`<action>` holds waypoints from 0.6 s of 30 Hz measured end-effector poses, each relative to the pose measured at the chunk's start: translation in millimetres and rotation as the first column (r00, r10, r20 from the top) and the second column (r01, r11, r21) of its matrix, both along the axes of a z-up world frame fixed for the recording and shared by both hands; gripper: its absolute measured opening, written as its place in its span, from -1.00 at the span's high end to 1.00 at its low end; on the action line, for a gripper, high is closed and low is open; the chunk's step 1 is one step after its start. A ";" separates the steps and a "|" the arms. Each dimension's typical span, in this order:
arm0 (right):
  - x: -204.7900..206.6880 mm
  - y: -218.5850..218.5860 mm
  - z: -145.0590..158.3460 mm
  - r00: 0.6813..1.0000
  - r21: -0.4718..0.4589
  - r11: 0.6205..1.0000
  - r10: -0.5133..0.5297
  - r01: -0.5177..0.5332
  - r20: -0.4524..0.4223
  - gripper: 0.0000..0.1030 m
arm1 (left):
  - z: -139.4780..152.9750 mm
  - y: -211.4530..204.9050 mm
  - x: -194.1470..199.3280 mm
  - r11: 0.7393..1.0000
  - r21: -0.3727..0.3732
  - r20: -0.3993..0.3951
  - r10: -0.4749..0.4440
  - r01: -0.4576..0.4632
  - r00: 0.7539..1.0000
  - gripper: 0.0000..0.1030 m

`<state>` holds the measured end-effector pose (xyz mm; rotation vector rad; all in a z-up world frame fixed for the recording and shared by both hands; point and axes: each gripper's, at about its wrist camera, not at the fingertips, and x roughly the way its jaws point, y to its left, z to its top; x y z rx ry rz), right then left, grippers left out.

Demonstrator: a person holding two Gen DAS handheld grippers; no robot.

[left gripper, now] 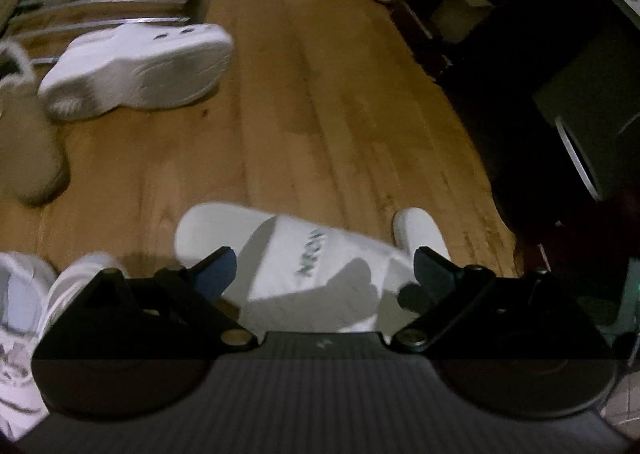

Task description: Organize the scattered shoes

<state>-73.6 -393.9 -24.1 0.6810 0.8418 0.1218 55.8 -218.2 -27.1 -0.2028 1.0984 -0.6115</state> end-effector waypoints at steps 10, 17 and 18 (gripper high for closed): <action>-3.9 0.1 -21.9 0.999 0.087 0.996 -0.036 0.036 -0.004 0.57 | 4.7 -12.5 -5.1 0.980 0.198 0.075 -0.025 0.010 0.997 -0.87; -34.1 -36.1 -7.3 0.978 0.189 0.965 -0.199 0.183 0.067 0.57 | 22.3 -60.2 -9.8 0.939 0.317 0.105 -0.176 0.135 0.979 -0.89; -40.4 -43.2 -3.2 0.971 0.193 0.959 -0.225 0.205 0.085 0.57 | 24.0 -68.3 -11.1 0.937 0.311 0.092 -0.195 0.158 0.976 -0.90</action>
